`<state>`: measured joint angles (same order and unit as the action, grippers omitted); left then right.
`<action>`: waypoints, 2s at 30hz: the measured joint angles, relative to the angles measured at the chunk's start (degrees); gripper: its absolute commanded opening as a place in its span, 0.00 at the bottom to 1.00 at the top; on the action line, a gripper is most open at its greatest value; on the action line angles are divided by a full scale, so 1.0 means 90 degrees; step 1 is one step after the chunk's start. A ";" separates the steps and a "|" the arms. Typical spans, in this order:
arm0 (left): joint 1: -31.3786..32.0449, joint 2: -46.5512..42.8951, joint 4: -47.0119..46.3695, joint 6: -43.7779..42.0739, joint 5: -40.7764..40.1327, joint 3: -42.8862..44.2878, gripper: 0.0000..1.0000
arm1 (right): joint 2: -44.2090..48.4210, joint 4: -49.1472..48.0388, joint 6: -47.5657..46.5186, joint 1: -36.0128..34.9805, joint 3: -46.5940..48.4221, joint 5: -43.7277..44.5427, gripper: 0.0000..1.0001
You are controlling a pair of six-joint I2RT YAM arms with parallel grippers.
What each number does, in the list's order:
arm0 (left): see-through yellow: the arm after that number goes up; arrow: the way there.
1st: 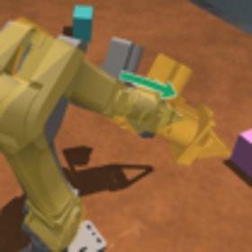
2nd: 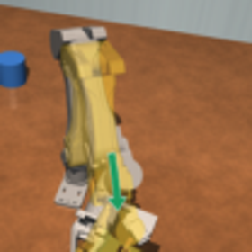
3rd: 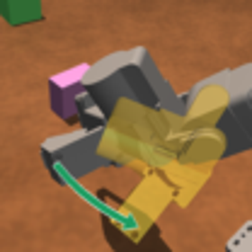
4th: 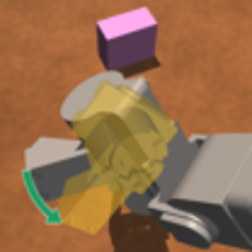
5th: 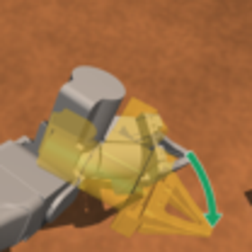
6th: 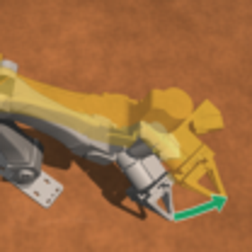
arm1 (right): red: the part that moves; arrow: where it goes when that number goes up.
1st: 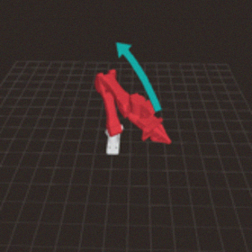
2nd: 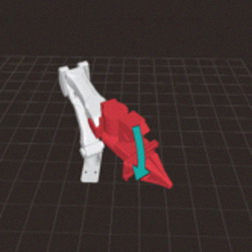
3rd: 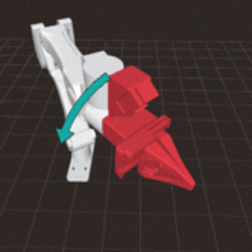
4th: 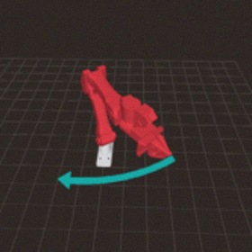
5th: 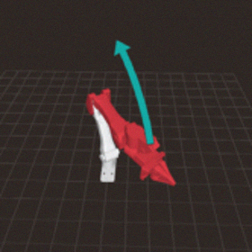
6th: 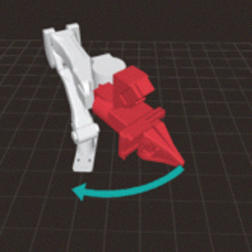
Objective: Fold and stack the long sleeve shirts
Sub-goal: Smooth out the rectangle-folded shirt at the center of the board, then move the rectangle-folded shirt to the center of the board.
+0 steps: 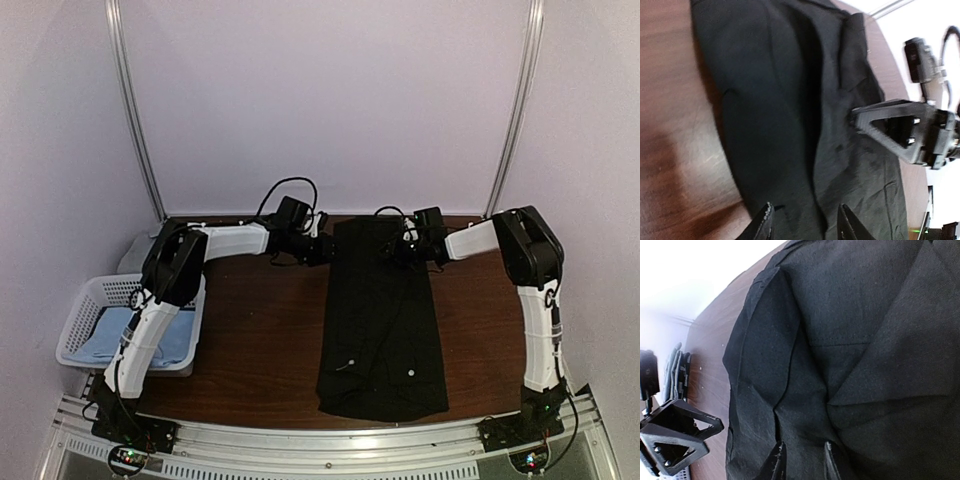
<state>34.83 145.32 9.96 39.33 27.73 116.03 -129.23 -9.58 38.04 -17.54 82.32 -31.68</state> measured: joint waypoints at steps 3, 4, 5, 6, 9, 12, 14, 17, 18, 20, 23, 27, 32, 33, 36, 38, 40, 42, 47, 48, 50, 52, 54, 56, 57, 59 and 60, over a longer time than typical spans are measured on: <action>0.0005 0.0000 0.0211 -0.0005 -0.0194 -0.0087 0.44 | 0.0299 0.0282 -0.0194 -0.0007 -0.0085 0.0172 0.32; 0.0005 0.0000 0.0270 -0.0022 -0.0257 -0.0109 0.44 | 0.0430 0.0323 -0.0231 -0.0007 -0.0146 0.0238 0.33; 0.0007 0.0000 0.0325 -0.0044 -0.0316 -0.0114 0.44 | 0.0622 0.0381 -0.0279 -0.0007 -0.0236 0.0301 0.33; 0.0015 0.0000 0.0350 -0.0073 -0.0364 -0.0117 0.44 | 0.0787 0.0403 -0.0330 -0.0007 -0.0330 0.0374 0.33; 0.0044 -0.0015 0.0413 -0.0148 -0.0486 -0.0117 0.44 | 0.1433 0.0474 -0.0493 -0.0005 -0.0697 0.0512 0.32; 0.0095 -0.0039 0.0474 -0.0197 -0.0634 -0.0117 0.44 | 0.1846 0.0464 -0.0554 -0.0010 -0.0933 0.0457 0.30; 0.0136 -0.0066 0.0537 -0.0206 -0.0714 -0.0129 0.44 | 0.1928 0.0418 -0.0554 -0.0061 -0.0974 0.0325 0.27; 0.0206 -0.0126 0.0576 -0.0214 -0.0794 -0.0204 0.42 | 0.1887 0.0359 -0.0542 -0.0223 -0.0974 0.0158 0.22; 0.0231 -0.0148 0.0578 -0.0211 -0.0814 -0.0236 0.41 | 0.1846 0.0318 -0.0532 -0.0318 -0.0971 0.0092 0.21; 0.0274 -0.0165 0.0578 -0.0204 -0.0833 -0.0274 0.39 | 0.1710 0.0211 -0.0483 -0.0522 -0.0954 -0.0061 0.19; 0.0308 -0.0187 0.0563 -0.0170 -0.0850 -0.0330 0.36 | 0.1399 0.0041 -0.0398 -0.0758 -0.0920 -0.0291 0.19; 0.0311 -0.0245 0.0563 -0.0100 -0.0845 -0.0430 0.34 | 0.0947 -0.0022 -0.0352 -0.0845 -0.0852 -0.0476 0.19; 0.0316 -0.0500 0.0544 -0.0010 -0.0848 -0.0835 0.36 | 0.0525 0.0143 -0.0403 -0.0821 -0.0746 -0.0481 0.20; 0.0321 -0.0585 0.0544 0.0005 -0.0852 -0.0959 0.37 | 0.0459 0.0168 -0.0427 -0.0821 -0.0697 -0.0483 0.20; 0.0333 -0.0763 0.0551 0.0032 -0.0848 -0.1222 0.38 | 0.0362 0.0325 -0.0537 -0.0818 -0.0459 -0.0469 0.24; 0.0340 -0.0814 0.0539 0.0051 -0.0845 -0.1302 0.38 | 0.0318 0.0447 -0.0593 -0.0828 -0.0335 -0.0432 0.27; 0.0347 -0.0848 0.0522 0.0058 -0.0845 -0.1358 0.37 | 0.0311 0.0522 -0.0665 -0.0838 -0.0291 -0.0403 0.29; 0.0352 -0.0869 0.0498 0.0073 -0.0835 -0.1406 0.35 | 0.0311 0.0559 -0.0712 -0.0848 -0.0267 -0.0384 0.31; 0.0369 -0.0872 0.0527 0.0146 -0.0818 -0.1411 0.25 | 0.0333 0.0651 -0.0758 -0.0860 -0.0216 -0.0357 0.32; 0.0379 -0.0869 0.0532 0.0163 -0.0818 -0.1411 0.22 | 0.0347 0.0668 -0.0758 -0.0860 -0.0216 -0.0355 0.33; 0.0408 -0.0860 0.0551 0.0236 -0.0806 -0.1413 0.13 | 0.0403 0.0741 -0.0758 -0.0855 -0.0216 -0.0311 0.32; 0.0435 -0.0855 0.0554 0.0311 -0.0782 -0.1445 0.04 | 0.0488 0.0806 -0.0758 -0.0838 -0.0219 -0.0262 0.33; 0.0449 -0.0855 0.0505 0.0372 -0.0748 -0.1508 0.00 | 0.0653 0.0845 -0.0760 -0.0794 -0.0243 -0.0192 0.33; 0.0452 -0.0855 0.0415 0.0432 -0.0699 -0.1579 0.00 | 0.0848 0.0850 -0.0758 -0.0729 -0.0296 -0.0126 0.33; 0.0452 -0.0860 0.0345 0.0469 -0.0682 -0.1620 0.00 | 0.0971 0.0843 -0.0760 -0.0685 -0.0342 -0.0087 0.33; 0.0452 -0.0894 0.0185 0.0537 -0.0680 -0.1732 0.00 | 0.1209 0.0838 -0.0760 -0.0588 -0.0444 -0.0010 0.33; 0.0452 -0.0930 0.0087 0.0568 -0.0704 -0.1819 0.00 | 0.1314 0.0835 -0.0760 -0.0532 -0.0493 0.0039 0.33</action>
<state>38.89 136.94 10.74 44.45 21.39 99.66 -117.40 -2.07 31.20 -22.33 77.89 -31.33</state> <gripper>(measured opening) 0.011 0.329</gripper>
